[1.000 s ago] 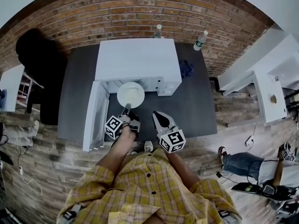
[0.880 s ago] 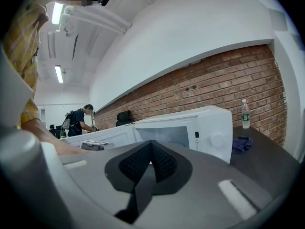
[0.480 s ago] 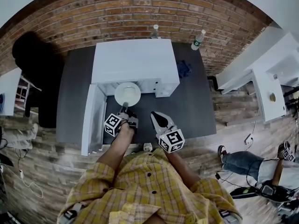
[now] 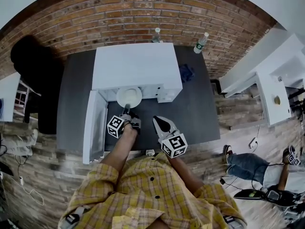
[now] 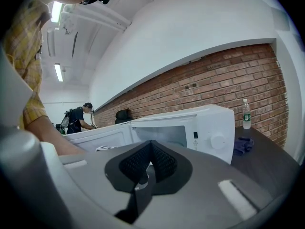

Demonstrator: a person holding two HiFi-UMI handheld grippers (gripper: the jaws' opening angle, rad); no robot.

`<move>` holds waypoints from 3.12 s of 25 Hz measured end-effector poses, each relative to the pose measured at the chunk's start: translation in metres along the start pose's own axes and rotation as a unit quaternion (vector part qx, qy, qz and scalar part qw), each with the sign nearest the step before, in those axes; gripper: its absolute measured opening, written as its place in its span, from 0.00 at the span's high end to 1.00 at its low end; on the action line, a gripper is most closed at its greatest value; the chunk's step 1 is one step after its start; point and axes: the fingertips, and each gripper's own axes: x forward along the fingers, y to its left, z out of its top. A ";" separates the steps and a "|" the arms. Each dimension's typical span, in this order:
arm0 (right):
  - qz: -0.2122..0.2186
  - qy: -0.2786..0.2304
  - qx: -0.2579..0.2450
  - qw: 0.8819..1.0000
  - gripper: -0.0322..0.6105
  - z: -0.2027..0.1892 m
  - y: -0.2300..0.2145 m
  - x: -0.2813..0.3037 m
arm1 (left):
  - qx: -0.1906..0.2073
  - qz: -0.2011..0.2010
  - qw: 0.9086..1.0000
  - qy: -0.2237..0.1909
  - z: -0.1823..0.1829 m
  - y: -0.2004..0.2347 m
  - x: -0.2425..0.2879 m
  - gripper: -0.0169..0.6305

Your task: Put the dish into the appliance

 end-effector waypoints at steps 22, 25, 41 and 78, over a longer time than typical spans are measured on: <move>-0.011 0.017 0.006 1.000 0.94 -0.008 -0.014 0.012 | -0.002 0.030 0.999 -0.022 0.011 0.019 0.038 0.96; -0.010 0.016 0.007 1.000 0.94 -0.008 -0.016 0.013 | 0.002 0.039 0.999 -0.019 0.010 0.018 0.042 0.95; -0.008 0.022 0.017 1.000 0.94 -0.012 -0.026 0.015 | -0.014 0.069 0.997 -0.010 0.004 0.028 0.057 0.78; -0.018 0.001 0.013 1.000 0.94 0.004 -0.006 0.000 | 0.031 0.012 0.998 0.055 -0.018 -0.023 0.000 0.82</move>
